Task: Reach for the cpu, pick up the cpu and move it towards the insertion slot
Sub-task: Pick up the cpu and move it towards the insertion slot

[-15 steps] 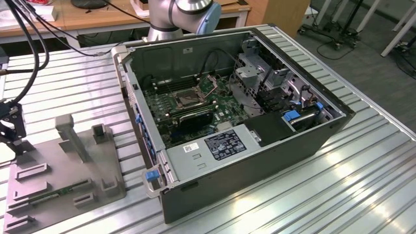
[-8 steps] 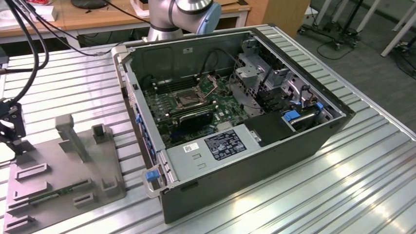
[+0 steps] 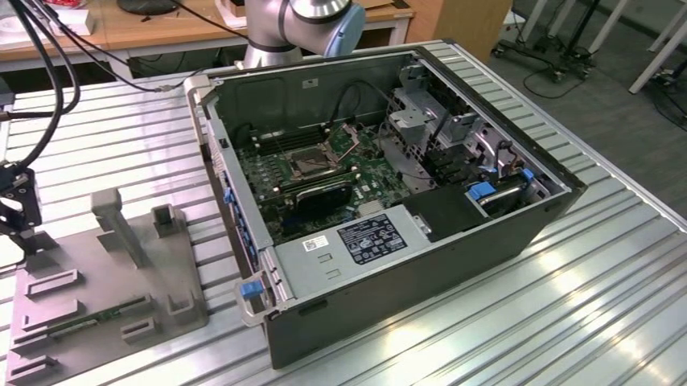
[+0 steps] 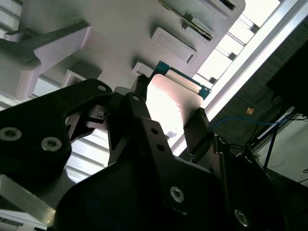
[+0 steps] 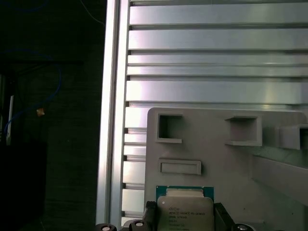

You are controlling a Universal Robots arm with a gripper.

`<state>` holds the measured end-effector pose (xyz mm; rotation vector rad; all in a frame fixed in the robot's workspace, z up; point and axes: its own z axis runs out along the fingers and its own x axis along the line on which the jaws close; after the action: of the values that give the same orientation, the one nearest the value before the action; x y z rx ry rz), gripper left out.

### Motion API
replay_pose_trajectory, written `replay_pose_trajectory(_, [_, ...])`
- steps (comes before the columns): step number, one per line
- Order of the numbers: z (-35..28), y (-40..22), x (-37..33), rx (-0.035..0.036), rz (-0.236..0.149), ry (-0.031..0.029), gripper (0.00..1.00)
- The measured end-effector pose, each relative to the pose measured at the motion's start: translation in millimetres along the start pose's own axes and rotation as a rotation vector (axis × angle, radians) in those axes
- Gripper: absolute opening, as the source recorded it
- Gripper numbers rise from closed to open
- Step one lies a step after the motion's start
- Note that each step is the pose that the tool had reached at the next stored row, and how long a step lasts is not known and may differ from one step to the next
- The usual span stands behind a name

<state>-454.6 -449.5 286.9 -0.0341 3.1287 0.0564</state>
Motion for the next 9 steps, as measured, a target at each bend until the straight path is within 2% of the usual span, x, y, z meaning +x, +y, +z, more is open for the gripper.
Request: replay_pose_trajectory(9, [-6.7, 0.2, -0.1, 0.0001, 0.000, 0.0002, 0.55])
